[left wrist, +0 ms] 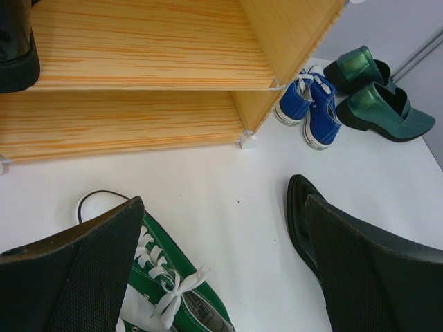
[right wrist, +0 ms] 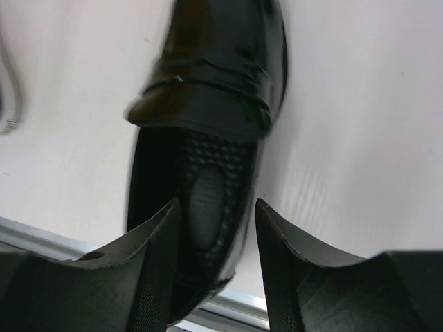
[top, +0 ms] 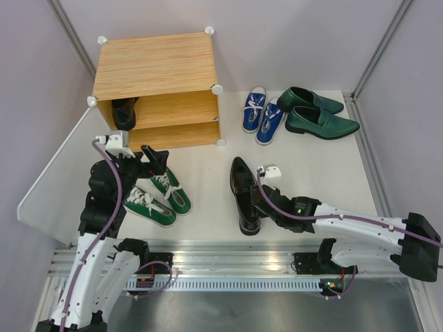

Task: Place and organize the shoes in the shoe cabinet
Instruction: Move the shoe to the center of the board, then pick up the shoe from the center of the board.

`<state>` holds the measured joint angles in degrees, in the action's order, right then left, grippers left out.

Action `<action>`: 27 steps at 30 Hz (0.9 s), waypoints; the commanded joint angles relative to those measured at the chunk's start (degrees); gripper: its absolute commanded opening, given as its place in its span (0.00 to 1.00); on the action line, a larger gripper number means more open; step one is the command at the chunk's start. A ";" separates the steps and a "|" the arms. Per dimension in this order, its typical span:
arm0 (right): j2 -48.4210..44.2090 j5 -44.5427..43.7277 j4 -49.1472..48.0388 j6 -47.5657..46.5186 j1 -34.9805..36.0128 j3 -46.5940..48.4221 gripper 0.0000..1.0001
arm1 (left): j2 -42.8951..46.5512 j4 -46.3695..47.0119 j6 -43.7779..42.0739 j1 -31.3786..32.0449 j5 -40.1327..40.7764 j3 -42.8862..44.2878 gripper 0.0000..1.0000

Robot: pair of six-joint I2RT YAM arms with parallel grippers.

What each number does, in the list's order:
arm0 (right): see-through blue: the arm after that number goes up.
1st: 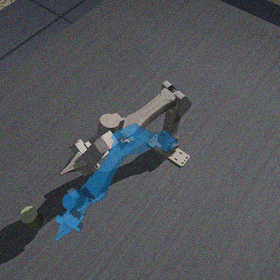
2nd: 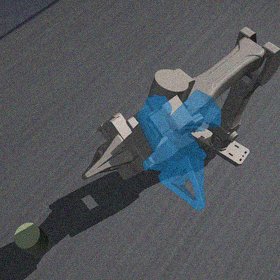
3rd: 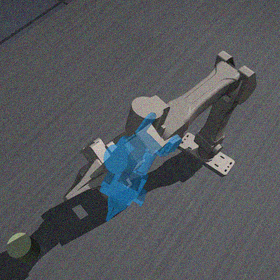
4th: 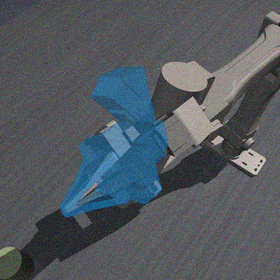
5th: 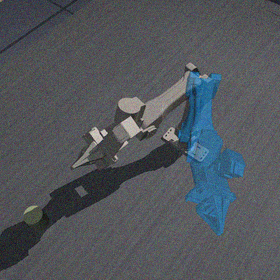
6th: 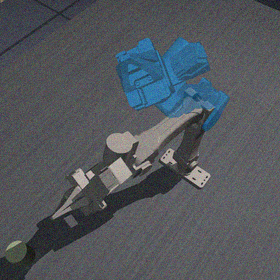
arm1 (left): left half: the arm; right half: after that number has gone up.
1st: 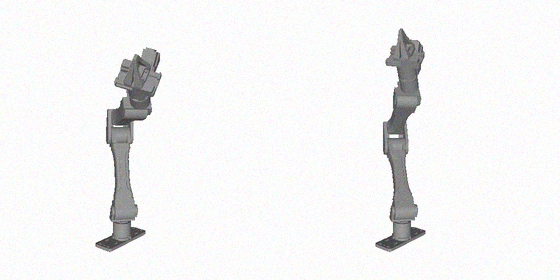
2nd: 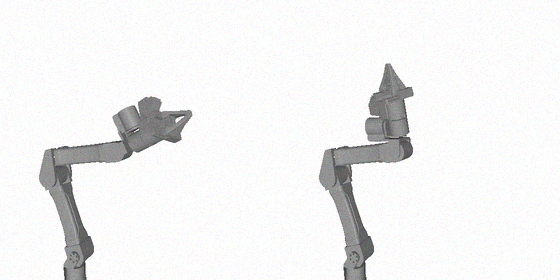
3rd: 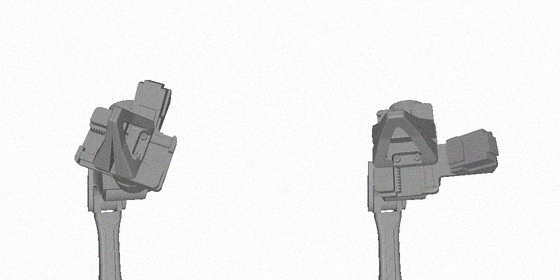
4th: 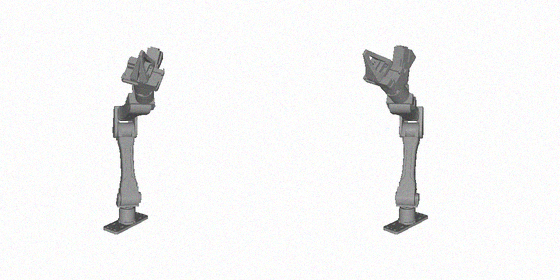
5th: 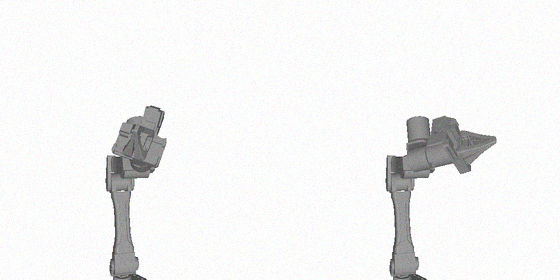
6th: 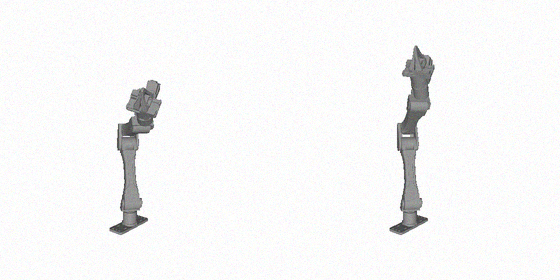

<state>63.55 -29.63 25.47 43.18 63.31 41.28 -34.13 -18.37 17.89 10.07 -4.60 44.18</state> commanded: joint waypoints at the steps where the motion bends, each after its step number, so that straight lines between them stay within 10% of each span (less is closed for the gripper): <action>1: -0.80 -1.40 3.35 6.65 -0.73 -3.74 0.52 | -0.32 0.09 -1.45 -0.13 -0.58 1.87 1.00; 7: 3.59 1.24 1.77 7.19 -1.61 -4.72 0.43 | -0.41 0.00 -1.28 -0.13 -0.94 1.78 1.00; 13: 2.38 1.33 1.86 5.08 -2.05 -1.73 0.01 | -0.50 0.18 -1.01 -0.13 -1.20 1.70 1.00; 27: 3.68 0.18 0.81 -4.15 -4.16 13.21 0.01 | 0.55 -1.67 -1.45 -0.13 1.70 3.28 0.99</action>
<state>67.51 -27.90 31.11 41.63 59.92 48.34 -34.33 -19.46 17.89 10.09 -4.45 44.58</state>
